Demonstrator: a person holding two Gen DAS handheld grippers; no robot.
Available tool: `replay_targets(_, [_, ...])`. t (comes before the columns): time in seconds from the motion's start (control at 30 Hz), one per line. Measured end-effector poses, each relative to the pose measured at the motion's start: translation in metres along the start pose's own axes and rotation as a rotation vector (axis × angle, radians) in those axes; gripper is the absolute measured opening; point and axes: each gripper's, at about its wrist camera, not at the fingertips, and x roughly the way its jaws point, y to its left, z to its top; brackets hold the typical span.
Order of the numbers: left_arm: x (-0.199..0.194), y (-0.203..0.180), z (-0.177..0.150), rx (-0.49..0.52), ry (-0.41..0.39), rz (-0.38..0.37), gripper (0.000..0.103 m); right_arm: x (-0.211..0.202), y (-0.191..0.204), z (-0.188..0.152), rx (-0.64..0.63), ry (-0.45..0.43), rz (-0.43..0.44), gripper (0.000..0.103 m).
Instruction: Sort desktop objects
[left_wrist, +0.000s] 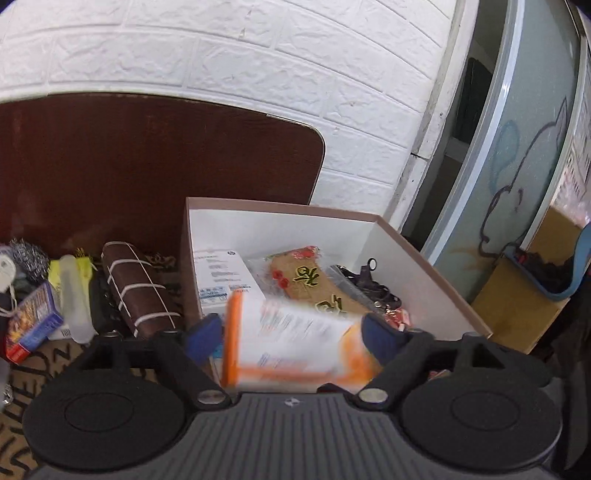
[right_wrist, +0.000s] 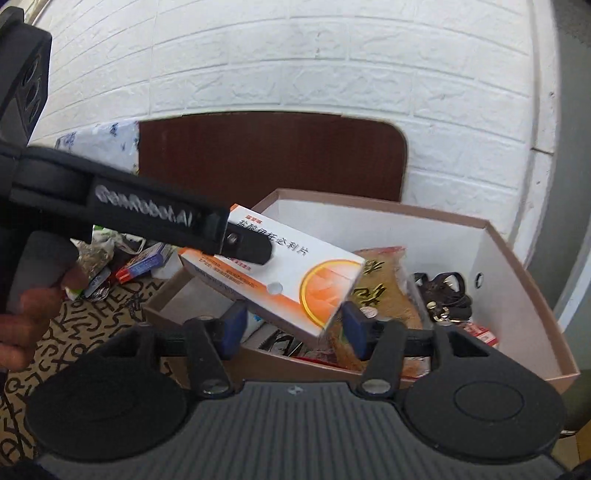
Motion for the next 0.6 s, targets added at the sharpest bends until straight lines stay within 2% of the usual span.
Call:
replay_targets(0.03, [-0.001,0.000,-0.001,-0.005,-0.006,0.006,0.093,-0.002,0.000,-0.001,0.001,-0.008,-0.001,0.079])
replay_targets(0.1, [-0.003,-0.003,-0.002,0.004,-0.011,0.037,0.098,-0.005,0.000,-0.003,0.002,-0.018,-0.001,0.086])
replay_targets(0.17, [-0.004,-0.004,-0.004,0.016,-0.017,0.065,0.098,-0.007,-0.001,-0.004,0.016,-0.021,-0.001,0.086])
replay_targets(0.27, [-0.005,-0.004,-0.006,0.016,-0.006,0.059,0.098,-0.009,-0.002,-0.005,0.040,-0.026,-0.017,0.092])
replay_targets(0.43, [-0.011,-0.007,-0.009,0.008,-0.004,0.079,0.098,-0.014,-0.001,-0.005,0.068,-0.025,-0.043,0.094])
replay_targets(0.47, [-0.014,-0.008,-0.009,0.009,-0.006,0.085,0.099,-0.017,0.001,-0.005,0.068,-0.023,-0.054,0.094])
replay_targets(0.53, [-0.021,-0.011,-0.011,0.013,-0.021,0.087,0.100,-0.023,0.004,-0.006,0.069,-0.020,-0.078,0.102])
replay_targets(0.6, [-0.032,-0.015,-0.014,0.019,-0.038,0.090,0.102,-0.034,0.007,-0.007,0.082,-0.024,-0.097,0.101])
